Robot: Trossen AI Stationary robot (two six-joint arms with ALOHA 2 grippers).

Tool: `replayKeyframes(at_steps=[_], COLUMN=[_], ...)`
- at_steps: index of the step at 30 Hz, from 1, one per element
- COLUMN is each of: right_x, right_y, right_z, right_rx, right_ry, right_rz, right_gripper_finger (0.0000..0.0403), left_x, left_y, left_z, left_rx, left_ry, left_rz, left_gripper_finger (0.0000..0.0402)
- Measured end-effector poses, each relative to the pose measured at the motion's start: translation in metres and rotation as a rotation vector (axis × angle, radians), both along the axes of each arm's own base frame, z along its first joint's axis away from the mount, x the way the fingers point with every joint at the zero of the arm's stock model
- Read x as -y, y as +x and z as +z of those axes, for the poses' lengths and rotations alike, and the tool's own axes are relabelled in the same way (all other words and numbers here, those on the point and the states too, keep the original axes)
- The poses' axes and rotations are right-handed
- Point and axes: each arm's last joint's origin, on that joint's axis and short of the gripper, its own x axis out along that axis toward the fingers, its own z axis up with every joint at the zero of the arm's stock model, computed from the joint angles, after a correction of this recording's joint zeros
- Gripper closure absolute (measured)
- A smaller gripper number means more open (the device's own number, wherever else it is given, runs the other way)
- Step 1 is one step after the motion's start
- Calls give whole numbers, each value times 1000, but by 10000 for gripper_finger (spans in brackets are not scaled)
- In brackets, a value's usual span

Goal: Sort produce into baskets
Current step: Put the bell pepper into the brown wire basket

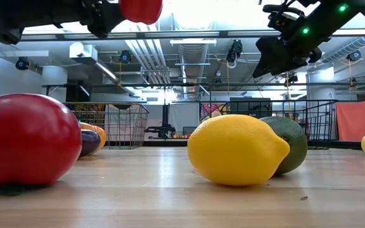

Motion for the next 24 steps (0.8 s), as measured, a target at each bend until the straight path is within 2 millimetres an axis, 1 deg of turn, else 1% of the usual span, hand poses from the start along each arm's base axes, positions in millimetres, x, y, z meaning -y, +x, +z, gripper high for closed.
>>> replayKeyframes(at_steps=[8,12,16,19,21,24], right_x=[0,0,0,0,0,0], right_y=[0,0,0,0,0,0], right_z=[0,0,0,0,0,0], right_rx=[3,3,8,8,8,8], right_ry=[1,1,2,2,2,3], right_rz=[0,-1,-1,-1,-1,-1], right_gripper_finger=[48,48,48,48,48,48], left_x=[1,1,0,-6,-11,-20], left_y=[3,5,11,21,29,40], left_z=[-2,1,12,24,32,39], left_rx=[9,31,101,121,110,47], left_ry=[-14,-17,5,13,23,66], left_rz=[-3,-2,21,58,86,117], left_gripper_finger=[73,73,73,73,73,73])
